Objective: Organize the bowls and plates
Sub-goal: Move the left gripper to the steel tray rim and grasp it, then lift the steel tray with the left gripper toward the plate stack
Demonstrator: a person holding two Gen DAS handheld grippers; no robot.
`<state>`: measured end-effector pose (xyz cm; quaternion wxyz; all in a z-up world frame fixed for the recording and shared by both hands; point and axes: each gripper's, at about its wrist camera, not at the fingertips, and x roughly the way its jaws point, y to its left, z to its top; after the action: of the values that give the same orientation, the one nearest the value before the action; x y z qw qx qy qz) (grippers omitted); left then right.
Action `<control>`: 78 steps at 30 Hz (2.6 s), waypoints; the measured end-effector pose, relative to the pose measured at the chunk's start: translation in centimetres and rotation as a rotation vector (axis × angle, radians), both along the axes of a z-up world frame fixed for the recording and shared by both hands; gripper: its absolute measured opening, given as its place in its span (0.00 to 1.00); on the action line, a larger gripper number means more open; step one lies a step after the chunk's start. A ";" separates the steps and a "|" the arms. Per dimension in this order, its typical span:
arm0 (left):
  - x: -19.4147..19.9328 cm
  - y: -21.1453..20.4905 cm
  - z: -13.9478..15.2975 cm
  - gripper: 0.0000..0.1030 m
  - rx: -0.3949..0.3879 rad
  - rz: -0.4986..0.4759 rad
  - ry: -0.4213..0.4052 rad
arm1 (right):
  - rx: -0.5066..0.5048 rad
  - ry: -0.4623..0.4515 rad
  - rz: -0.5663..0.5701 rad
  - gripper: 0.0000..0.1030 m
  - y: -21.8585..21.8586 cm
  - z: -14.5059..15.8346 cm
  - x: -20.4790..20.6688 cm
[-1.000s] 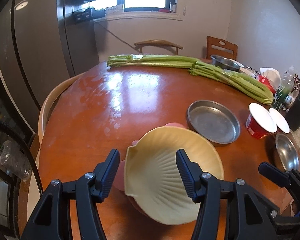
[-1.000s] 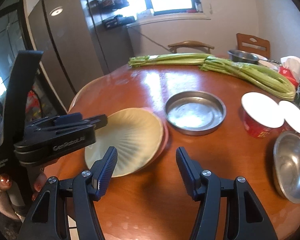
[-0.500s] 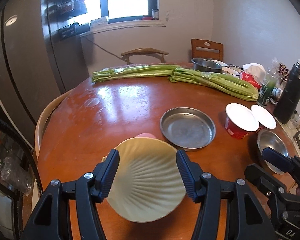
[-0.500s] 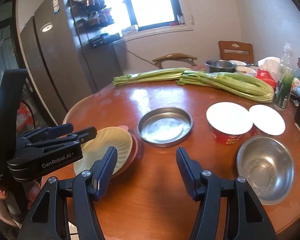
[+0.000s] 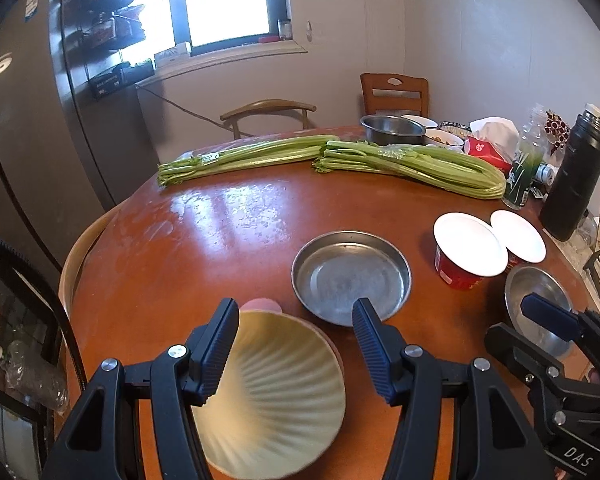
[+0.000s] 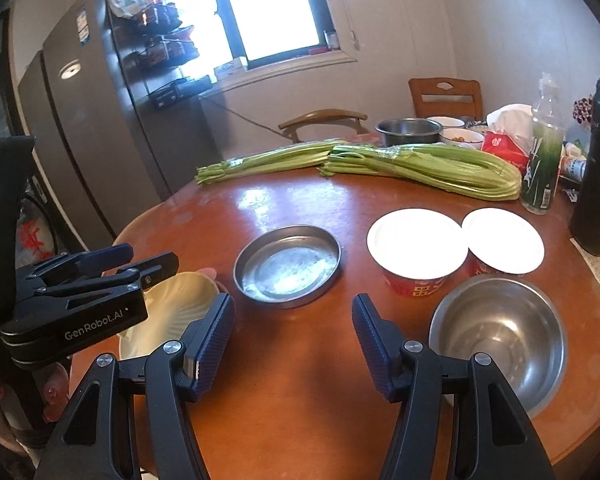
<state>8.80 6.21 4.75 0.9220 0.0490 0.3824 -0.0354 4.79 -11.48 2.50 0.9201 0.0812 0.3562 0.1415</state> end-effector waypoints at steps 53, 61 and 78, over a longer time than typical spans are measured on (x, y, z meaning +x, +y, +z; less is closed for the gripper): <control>13.1 -1.6 -8.7 0.29 0.068 -0.088 0.275 | -0.056 0.223 0.041 0.48 4.0 -8.6 12.2; 12.2 -0.9 -7.0 0.29 0.045 -0.077 0.232 | -0.052 0.167 0.045 0.48 3.9 -6.6 11.4; 6.8 2.2 -1.1 0.29 0.018 -0.024 0.108 | -0.034 0.049 0.108 0.48 6.1 -1.2 6.7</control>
<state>15.63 8.39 3.63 0.8991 0.0601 0.4312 -0.0457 11.47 -5.39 1.34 0.9033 0.0495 0.3850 0.1829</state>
